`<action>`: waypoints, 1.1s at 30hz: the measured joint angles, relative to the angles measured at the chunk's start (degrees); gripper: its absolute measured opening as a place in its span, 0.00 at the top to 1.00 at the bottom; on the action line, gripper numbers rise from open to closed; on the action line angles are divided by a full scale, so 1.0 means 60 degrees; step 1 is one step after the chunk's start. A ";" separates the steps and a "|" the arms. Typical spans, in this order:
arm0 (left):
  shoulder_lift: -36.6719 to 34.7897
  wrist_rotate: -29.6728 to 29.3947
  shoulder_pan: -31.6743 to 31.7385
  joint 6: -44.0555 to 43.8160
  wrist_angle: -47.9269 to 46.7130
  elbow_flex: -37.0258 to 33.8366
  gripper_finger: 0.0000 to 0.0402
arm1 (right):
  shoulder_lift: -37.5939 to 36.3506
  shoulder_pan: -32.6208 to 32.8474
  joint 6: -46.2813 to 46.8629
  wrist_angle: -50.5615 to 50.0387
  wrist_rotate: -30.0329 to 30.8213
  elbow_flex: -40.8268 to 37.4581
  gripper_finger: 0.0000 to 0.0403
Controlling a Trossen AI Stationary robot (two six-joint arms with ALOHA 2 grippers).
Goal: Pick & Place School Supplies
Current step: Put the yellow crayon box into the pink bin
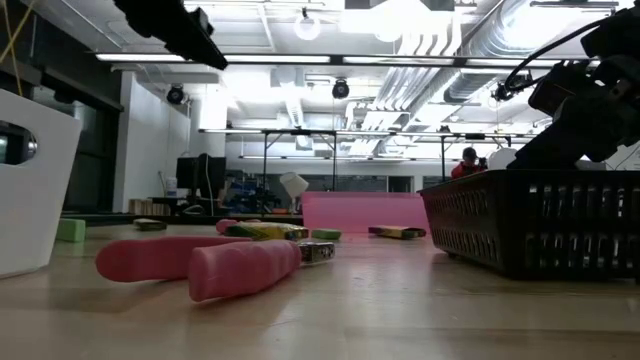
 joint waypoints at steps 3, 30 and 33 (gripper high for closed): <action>0.0498 0.0429 0.0222 0.0056 -0.0096 0.0292 0.67 | 0.0003 -0.0001 0.0000 0.0000 0.0000 0.0000 0.73; 0.2260 0.2312 0.1340 -0.0473 -0.1565 0.1440 0.67 | -0.0001 -0.0001 0.0000 -0.0014 0.0003 0.0000 0.73; 0.2250 0.2246 0.1273 -0.0530 -0.1572 0.1443 0.67 | 0.0003 0.0001 0.0001 -0.0011 0.0004 0.0000 0.73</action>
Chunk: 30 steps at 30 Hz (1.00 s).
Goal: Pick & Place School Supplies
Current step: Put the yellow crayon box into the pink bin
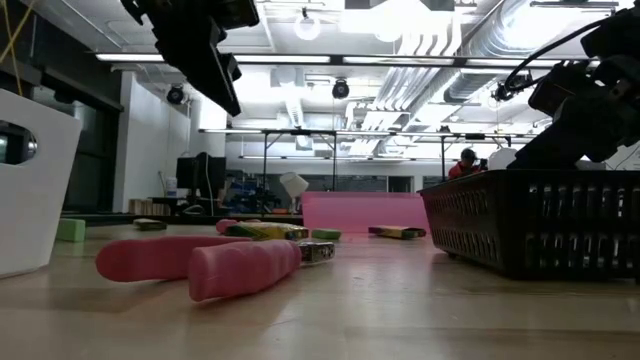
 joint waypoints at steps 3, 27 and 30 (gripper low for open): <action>0.0000 -0.0006 0.0126 -0.0008 -0.0165 0.0000 0.67 | 0.0000 -0.0002 0.0001 0.0003 -0.0002 0.0000 0.73; 0.0605 0.0278 0.2147 -0.3142 -0.0820 -0.0011 0.67 | 0.0004 -0.0002 -0.0001 0.0011 0.0000 0.0000 0.73; 0.0605 0.0278 0.2453 -0.3876 -0.0850 -0.0011 0.67 | 0.0004 0.0001 0.0001 0.0007 0.0000 0.0000 0.73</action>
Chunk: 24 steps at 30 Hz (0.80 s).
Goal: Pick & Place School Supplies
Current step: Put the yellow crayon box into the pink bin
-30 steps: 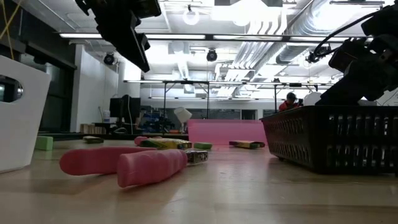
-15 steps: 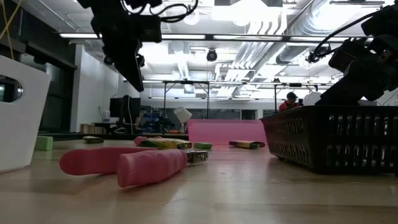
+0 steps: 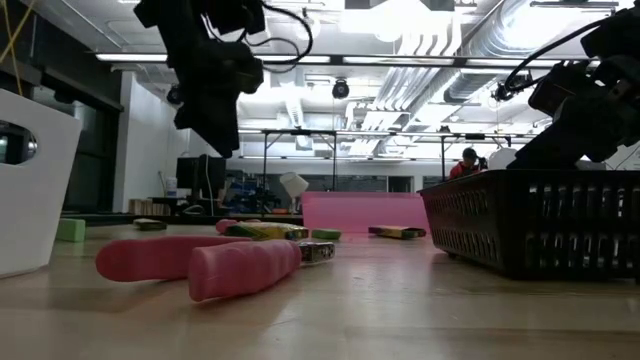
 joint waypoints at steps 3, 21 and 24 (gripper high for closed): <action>0.0000 -0.0175 0.0370 -0.0571 -0.0053 0.0000 0.67 | 0.0000 -0.0001 -0.0001 0.0003 0.0000 0.0000 0.73; 0.0463 0.0255 -0.0223 -0.1223 0.0728 0.0000 0.67 | 0.0007 0.0000 0.0002 0.0004 0.0000 0.0000 0.73; 0.0463 0.0213 -0.0588 -0.1223 0.1054 0.0000 0.67 | 0.0007 -0.0004 0.0000 0.0004 0.0000 0.0000 0.73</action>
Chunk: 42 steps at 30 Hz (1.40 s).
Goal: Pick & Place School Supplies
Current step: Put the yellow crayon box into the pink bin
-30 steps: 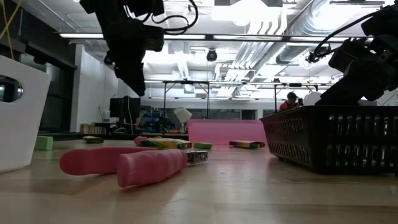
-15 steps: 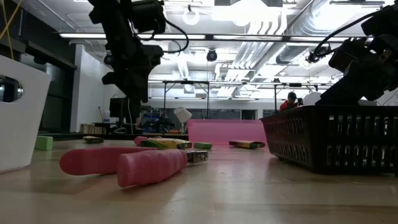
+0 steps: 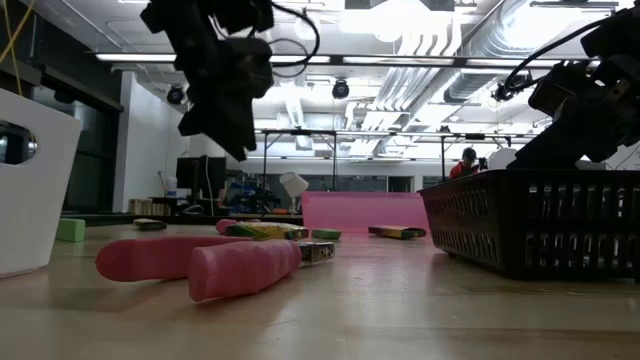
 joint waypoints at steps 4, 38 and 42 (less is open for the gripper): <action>0.0000 -0.0116 -0.0382 0.0007 0.0115 0.0000 0.67 | 0.0000 0.0000 -0.0001 0.0000 -0.0001 0.0000 0.73; 0.0930 -0.0817 -0.0927 0.3438 0.1468 0.0004 0.67 | 0.0029 0.0004 0.0002 -0.0015 -0.0003 0.0000 0.73; 0.0966 -0.0548 -0.0874 0.3456 0.1412 -0.0007 0.65 | 0.0036 0.0003 0.0002 -0.0018 0.0000 0.0000 0.73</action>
